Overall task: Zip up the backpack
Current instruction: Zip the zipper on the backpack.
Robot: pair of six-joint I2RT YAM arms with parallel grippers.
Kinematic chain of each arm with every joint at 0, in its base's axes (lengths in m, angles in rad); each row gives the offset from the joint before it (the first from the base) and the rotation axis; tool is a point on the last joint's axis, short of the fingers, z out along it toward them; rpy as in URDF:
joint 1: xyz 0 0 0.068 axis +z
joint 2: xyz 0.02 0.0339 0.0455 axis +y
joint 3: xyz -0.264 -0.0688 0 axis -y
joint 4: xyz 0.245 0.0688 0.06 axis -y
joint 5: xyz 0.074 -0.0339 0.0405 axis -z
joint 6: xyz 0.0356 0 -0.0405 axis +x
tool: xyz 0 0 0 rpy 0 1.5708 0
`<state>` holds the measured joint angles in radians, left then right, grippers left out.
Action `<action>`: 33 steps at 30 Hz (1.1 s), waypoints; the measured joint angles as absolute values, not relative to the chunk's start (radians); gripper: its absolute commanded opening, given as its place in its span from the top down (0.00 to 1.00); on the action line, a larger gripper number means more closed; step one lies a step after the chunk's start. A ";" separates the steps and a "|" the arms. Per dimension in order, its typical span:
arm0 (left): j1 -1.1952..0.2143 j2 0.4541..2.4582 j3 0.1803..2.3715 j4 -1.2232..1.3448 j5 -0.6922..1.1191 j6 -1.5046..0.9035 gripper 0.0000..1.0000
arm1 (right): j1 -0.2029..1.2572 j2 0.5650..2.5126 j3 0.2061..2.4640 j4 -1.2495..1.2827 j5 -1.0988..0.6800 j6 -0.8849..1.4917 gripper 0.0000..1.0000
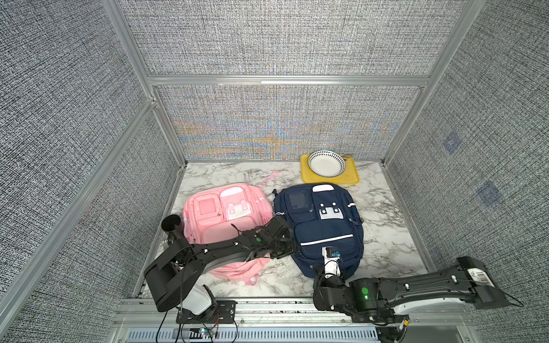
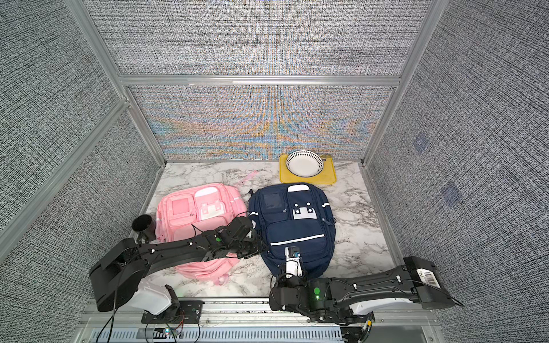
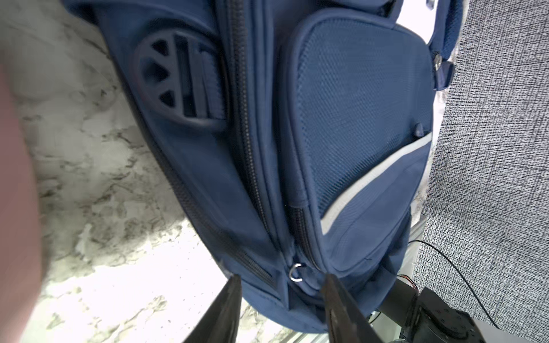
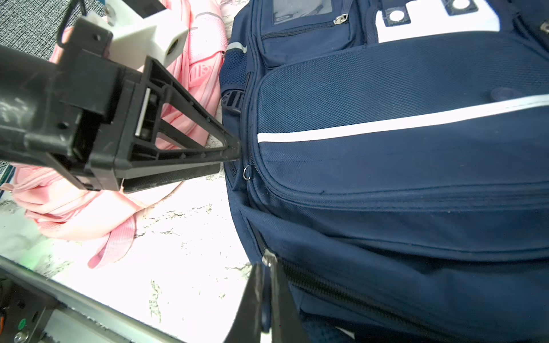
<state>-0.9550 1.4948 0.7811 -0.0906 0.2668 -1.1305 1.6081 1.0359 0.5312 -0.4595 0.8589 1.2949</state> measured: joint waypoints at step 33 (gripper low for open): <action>-0.937 1.570 0.768 -0.039 0.309 -1.176 1.00 | 1.609 1.123 0.546 -0.415 0.847 1.286 1.00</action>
